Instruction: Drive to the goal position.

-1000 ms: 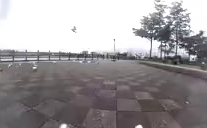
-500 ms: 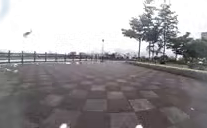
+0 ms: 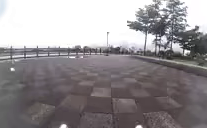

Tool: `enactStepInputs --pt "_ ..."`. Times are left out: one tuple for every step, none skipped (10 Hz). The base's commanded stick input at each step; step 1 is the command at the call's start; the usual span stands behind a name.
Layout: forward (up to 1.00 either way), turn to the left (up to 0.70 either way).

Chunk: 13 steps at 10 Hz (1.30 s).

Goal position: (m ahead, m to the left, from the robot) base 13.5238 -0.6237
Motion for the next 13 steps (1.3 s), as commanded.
enactStepInputs --pt "0.85 -0.33" --pt "0.85 -0.33" --pt "0.85 -0.33" --pt "0.85 -0.30" --pt "0.85 -0.15" --pt "0.85 -0.01" --pt "0.85 0.01" --pt "0.85 0.01" --pt "0.85 0.01" --pt "0.85 0.01" --pt "0.85 0.01" --pt "0.85 0.01" --pt "0.85 0.01"
